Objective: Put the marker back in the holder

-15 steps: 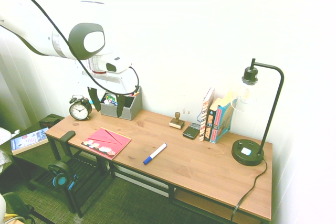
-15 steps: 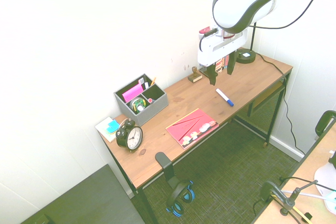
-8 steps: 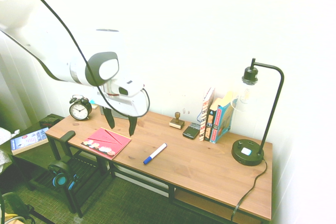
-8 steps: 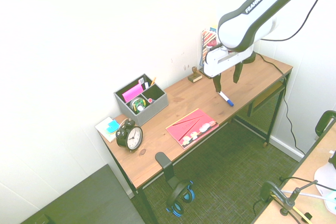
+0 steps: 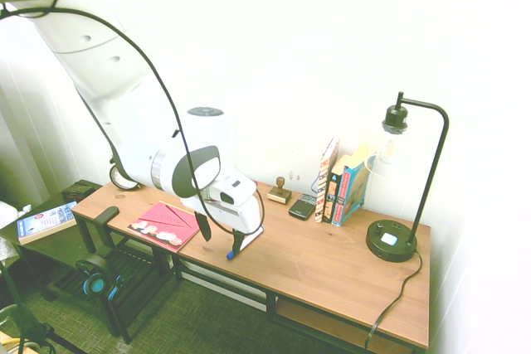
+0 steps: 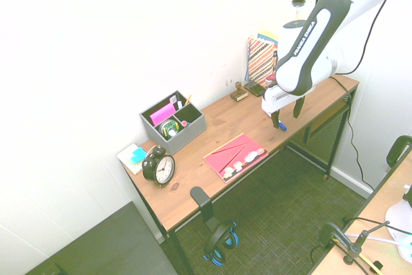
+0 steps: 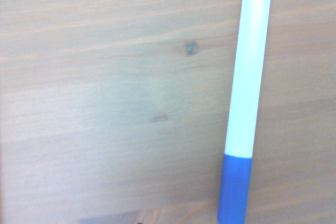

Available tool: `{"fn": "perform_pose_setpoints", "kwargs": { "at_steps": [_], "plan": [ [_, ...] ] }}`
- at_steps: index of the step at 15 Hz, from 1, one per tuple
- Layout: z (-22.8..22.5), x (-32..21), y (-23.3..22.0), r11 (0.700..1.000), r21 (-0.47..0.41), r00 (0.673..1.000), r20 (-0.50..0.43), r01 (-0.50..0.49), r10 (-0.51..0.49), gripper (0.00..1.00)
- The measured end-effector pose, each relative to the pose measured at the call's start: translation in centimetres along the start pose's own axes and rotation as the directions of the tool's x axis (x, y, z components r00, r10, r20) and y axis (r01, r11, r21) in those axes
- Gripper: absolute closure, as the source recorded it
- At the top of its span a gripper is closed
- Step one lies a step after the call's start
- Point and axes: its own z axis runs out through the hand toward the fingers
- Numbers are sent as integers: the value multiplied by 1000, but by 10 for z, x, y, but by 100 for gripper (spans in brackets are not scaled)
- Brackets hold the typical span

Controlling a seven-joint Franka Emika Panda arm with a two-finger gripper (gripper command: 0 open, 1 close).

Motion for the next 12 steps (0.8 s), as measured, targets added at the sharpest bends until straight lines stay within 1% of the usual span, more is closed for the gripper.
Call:
{"fn": "perform_pose_setpoints", "kwargs": {
  "at_steps": [6,12],
  "plan": [
    [29,17,-15,1000,20,1000,11,-3,3,100],
    [31,27,-21,999,34,1000,4,-12,12,100]
  ]
}}
